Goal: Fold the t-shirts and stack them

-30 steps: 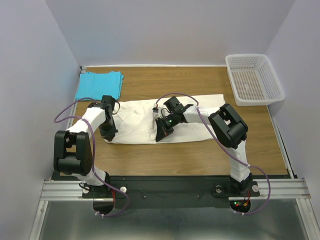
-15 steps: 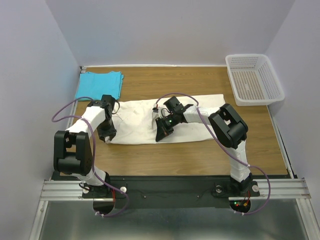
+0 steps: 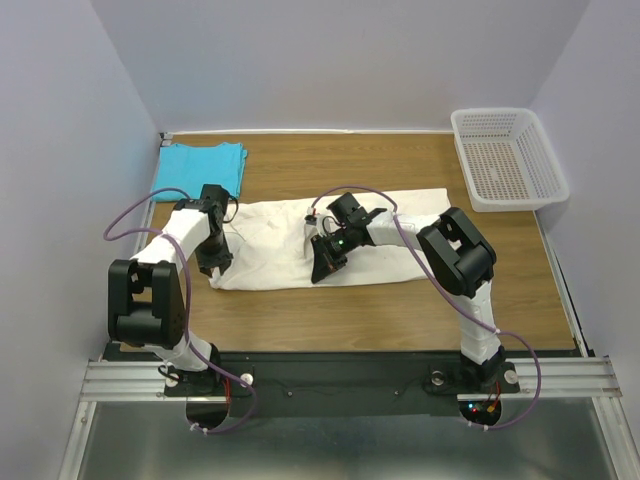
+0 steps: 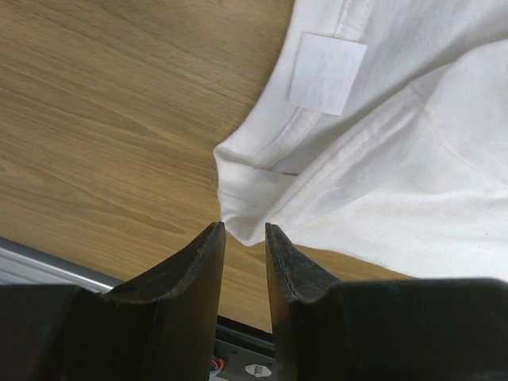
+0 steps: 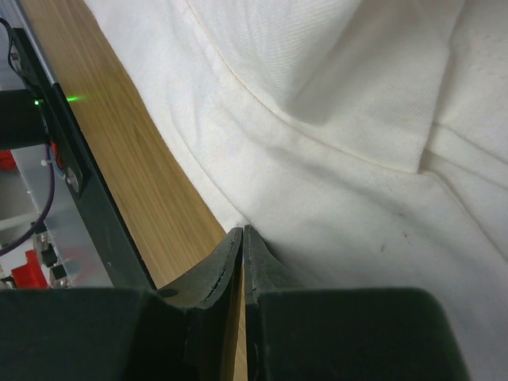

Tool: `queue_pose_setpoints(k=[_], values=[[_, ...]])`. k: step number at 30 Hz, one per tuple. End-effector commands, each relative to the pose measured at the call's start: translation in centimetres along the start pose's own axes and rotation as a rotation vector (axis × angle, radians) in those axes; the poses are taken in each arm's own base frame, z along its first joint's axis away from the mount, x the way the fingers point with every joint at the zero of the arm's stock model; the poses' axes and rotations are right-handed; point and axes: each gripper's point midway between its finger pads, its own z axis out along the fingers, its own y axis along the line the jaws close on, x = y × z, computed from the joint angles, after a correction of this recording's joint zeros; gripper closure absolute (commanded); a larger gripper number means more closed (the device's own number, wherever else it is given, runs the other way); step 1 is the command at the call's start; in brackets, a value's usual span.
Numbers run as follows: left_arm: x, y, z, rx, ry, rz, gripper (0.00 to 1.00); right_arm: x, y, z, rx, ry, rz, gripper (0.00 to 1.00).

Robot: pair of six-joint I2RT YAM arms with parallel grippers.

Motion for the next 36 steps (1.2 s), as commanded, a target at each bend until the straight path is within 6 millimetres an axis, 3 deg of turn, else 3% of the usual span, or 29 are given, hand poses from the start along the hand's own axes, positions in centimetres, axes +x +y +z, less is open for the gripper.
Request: queue_pose_setpoints(k=[1, 9, 16, 21, 23, 32, 36], values=[[1.0, -0.8, -0.5, 0.074, 0.028, 0.021, 0.6, 1.5, -5.0, 0.3, 0.219, 0.024, -0.028, 0.89], [1.5, -0.9, 0.5, 0.061, 0.063, 0.039, 0.59, 1.5, -5.0, 0.4, 0.212, 0.026, -0.026, 0.89], [1.0, -0.3, 1.2, 0.004, 0.064, 0.038, 0.83, 1.8, -5.0, 0.4, 0.213, 0.03, -0.024, 0.89], [0.7, 0.2, 0.9, -0.012, 0.04, 0.028, 0.9, 1.8, -5.0, 0.5, 0.208, 0.033, -0.022, 0.89], [0.5, 0.4, 1.0, -0.022, 0.039, 0.023, 1.0, 1.8, -5.1, 0.5, 0.213, 0.032, -0.021, 0.89], [-1.1, 1.0, 2.3, -0.082, 0.015, 0.02, 1.0, 1.8, -5.1, 0.4, 0.219, 0.03, -0.027, 0.89], [-2.8, 1.0, 1.4, -0.064, -0.03, -0.007, 1.0, 1.8, -5.1, 0.4, 0.219, 0.03, -0.031, 0.89]])
